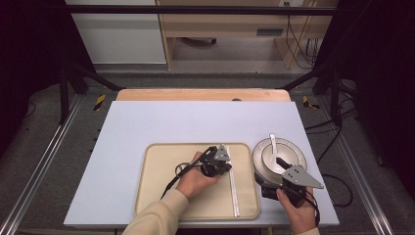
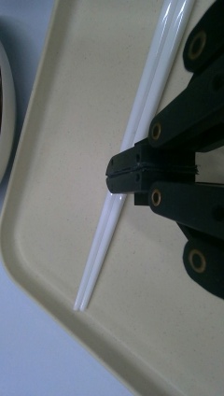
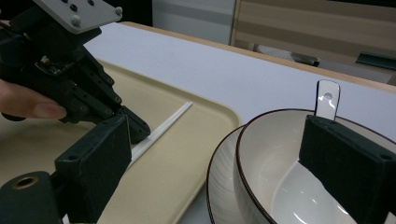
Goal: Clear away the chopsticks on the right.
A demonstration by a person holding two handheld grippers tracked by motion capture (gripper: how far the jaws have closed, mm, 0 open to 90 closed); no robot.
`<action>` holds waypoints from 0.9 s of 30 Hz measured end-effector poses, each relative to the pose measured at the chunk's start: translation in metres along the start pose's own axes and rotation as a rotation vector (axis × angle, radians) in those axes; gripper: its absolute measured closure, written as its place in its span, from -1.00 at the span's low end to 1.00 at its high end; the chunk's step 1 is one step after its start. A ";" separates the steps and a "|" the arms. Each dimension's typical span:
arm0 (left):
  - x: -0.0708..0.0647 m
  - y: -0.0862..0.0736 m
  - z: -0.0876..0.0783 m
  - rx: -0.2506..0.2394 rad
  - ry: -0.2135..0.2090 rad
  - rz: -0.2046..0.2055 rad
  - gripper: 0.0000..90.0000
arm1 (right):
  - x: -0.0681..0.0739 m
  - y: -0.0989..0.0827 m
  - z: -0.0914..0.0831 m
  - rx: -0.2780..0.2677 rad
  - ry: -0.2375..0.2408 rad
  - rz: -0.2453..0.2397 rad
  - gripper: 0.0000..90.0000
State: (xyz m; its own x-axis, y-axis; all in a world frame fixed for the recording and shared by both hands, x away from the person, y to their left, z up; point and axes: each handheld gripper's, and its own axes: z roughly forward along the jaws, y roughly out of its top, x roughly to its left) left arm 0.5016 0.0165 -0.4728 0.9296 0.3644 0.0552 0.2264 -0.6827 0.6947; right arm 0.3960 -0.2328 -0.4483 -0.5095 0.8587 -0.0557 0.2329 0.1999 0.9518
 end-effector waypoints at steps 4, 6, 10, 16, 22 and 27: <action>-0.002 0.001 0.001 -0.001 -0.004 0.006 0.99 | 0.000 0.000 0.000 0.001 0.002 -0.003 -0.80; -0.003 0.002 0.001 0.004 -0.011 0.013 0.99 | 0.000 0.000 0.000 0.001 0.002 -0.003 -0.79; -0.004 0.003 0.002 0.001 -0.013 0.015 0.99 | 0.000 0.000 0.000 0.002 0.001 -0.003 -0.79; -0.004 0.001 0.002 -0.007 -0.016 0.013 0.99 | 0.000 0.000 0.000 0.003 0.005 -0.004 -0.79; -0.005 0.001 0.002 -0.007 -0.017 0.017 0.99 | 0.001 0.000 0.001 0.004 0.009 -0.009 -0.79; -0.006 0.001 0.000 -0.015 -0.006 0.023 0.99 | 0.001 0.000 0.001 0.003 0.010 -0.010 -0.79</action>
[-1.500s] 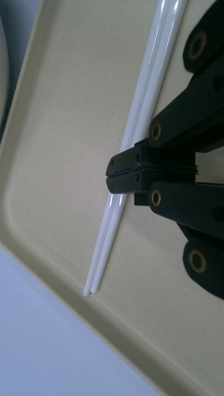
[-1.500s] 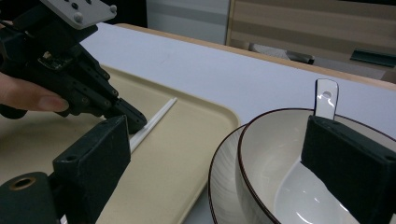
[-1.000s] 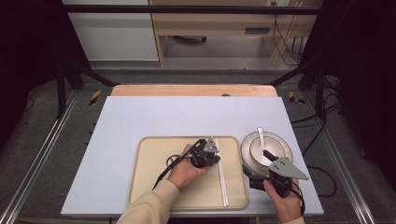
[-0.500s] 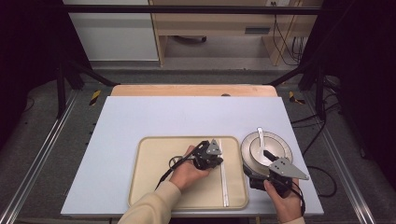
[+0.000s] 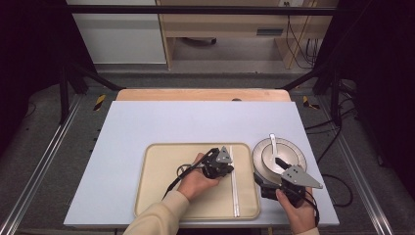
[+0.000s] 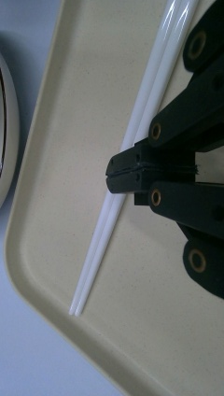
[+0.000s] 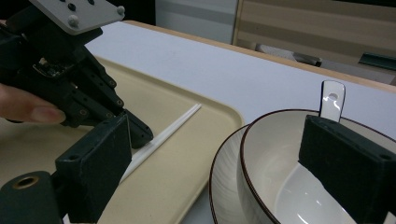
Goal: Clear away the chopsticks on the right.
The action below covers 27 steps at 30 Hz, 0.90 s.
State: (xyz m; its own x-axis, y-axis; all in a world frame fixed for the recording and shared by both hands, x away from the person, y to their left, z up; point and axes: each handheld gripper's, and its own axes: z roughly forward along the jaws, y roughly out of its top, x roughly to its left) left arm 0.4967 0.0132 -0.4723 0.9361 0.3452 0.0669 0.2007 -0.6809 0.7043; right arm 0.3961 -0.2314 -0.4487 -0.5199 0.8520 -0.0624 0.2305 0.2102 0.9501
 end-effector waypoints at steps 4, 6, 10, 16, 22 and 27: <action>0.000 -0.001 -0.004 -0.011 0.010 -0.005 0.99 | 0.000 0.000 0.001 -0.001 -0.001 0.002 -0.80; 0.000 -0.001 -0.006 -0.014 0.014 -0.004 0.99 | 0.000 0.000 0.001 -0.001 0.000 0.000 -0.80; -0.001 -0.003 -0.010 -0.031 0.009 -0.007 0.99 | 0.001 0.000 0.001 0.000 0.001 -0.005 -0.80; -0.002 -0.005 -0.012 -0.032 0.007 -0.011 0.99 | 0.001 0.000 0.001 0.001 0.002 -0.007 -0.80; -0.004 -0.005 -0.016 -0.068 0.022 -0.008 0.76 | 0.001 0.000 0.001 0.002 0.001 -0.009 -0.80; -0.008 -0.005 -0.024 -0.123 0.046 -0.005 0.35 | 0.002 0.000 0.001 0.002 0.001 -0.008 -0.80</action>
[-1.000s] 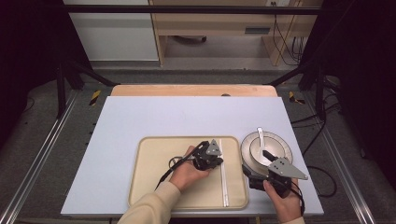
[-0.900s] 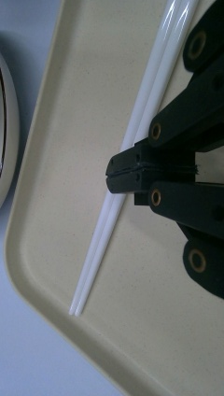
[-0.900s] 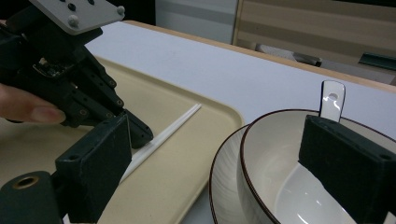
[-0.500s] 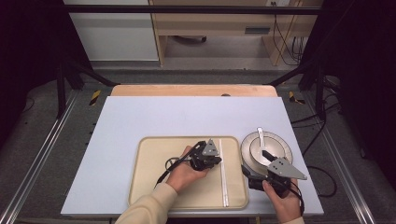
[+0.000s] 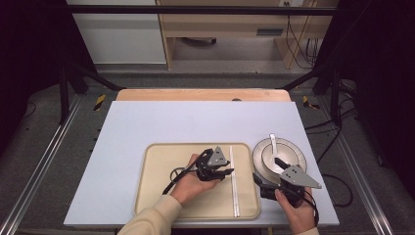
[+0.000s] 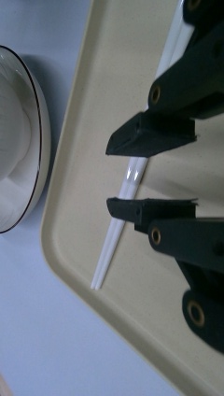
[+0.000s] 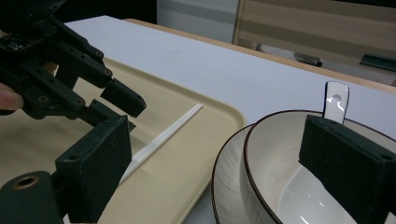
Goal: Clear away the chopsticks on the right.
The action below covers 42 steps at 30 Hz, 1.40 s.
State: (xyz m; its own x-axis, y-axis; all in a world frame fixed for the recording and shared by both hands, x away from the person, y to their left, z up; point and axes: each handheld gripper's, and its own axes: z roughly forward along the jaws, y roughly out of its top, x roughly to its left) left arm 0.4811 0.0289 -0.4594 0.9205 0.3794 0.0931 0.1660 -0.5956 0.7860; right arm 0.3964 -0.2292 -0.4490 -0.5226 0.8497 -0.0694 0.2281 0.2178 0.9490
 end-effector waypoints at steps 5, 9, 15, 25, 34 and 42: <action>0.000 0.000 -0.004 -0.026 0.031 -0.031 -0.15 | 0.000 0.000 0.000 0.000 -0.001 -0.002 -0.80; -0.002 -0.003 -0.008 -0.045 0.040 -0.027 -0.54 | 0.000 0.000 0.000 0.001 -0.003 -0.002 -0.81; -0.002 -0.008 -0.015 -0.093 0.052 -0.037 -0.86 | 0.001 0.000 0.001 0.001 -0.007 -0.004 -0.83; -0.008 -0.019 -0.041 -0.116 0.031 -0.018 -0.93 | 0.002 0.000 0.001 0.006 -0.015 -0.011 -0.86; -0.007 -0.034 -0.078 -0.146 0.065 -0.021 -0.93 | 0.003 0.000 0.002 -0.006 -0.016 0.000 -0.86; 0.005 -0.058 -0.123 -0.206 0.152 -0.071 -0.93 | 0.003 -0.001 0.002 -0.003 -0.015 0.001 -0.86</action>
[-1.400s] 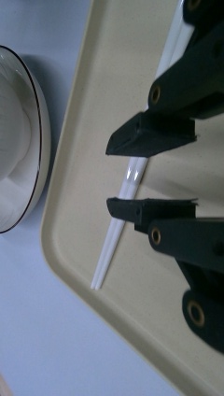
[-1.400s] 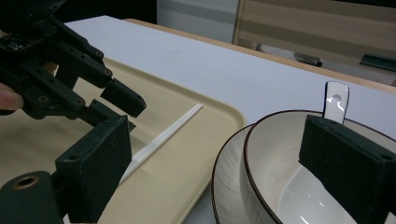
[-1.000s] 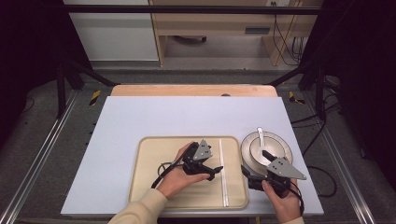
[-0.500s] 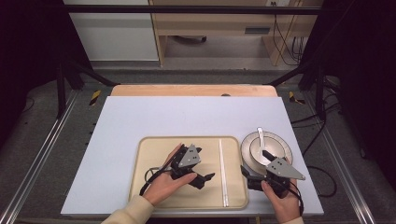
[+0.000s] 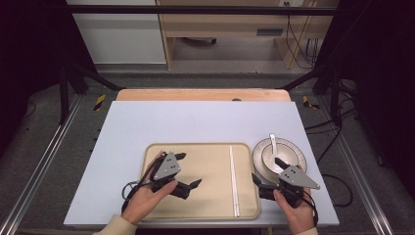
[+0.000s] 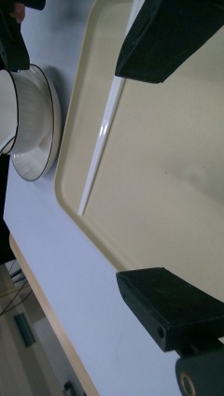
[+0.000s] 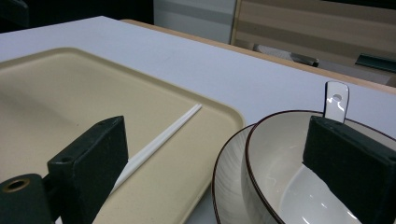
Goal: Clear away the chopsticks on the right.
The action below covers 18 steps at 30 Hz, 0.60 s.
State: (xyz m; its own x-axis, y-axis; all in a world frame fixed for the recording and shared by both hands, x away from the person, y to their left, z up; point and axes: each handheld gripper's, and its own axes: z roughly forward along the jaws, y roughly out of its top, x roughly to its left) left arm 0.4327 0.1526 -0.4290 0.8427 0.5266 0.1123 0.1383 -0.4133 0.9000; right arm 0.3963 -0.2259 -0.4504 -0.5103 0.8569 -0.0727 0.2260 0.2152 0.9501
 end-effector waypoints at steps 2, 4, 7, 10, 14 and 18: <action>0.005 -0.005 -0.011 -0.016 0.024 -0.008 -0.93 | 0.001 0.000 0.000 0.003 0.001 -0.003 -0.86; 0.010 -0.009 -0.022 -0.030 0.047 -0.012 -0.93 | 0.001 0.000 0.001 0.004 0.002 -0.003 -0.86; 0.016 -0.015 -0.039 -0.049 0.074 -0.020 -0.93 | 0.001 0.000 0.001 0.004 0.000 -0.003 -0.86; 0.024 -0.023 -0.059 -0.083 0.112 -0.035 -0.93 | 0.001 0.000 0.001 0.004 -0.001 -0.004 -0.86; 0.030 -0.028 -0.073 -0.118 0.138 -0.040 -0.93 | 0.002 -0.001 0.001 0.010 -0.004 -0.004 -0.86; 0.035 -0.035 -0.089 -0.161 0.168 -0.042 -0.93 | 0.002 -0.001 0.001 0.005 -0.006 -0.007 -0.86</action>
State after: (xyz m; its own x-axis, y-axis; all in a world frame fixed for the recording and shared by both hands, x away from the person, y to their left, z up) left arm 0.4107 0.2513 -0.4194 0.7373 0.6631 0.1296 0.0756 -0.2716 0.9594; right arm 0.3956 -0.2237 -0.4517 -0.5067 0.8583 -0.0810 0.2271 0.2235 0.9479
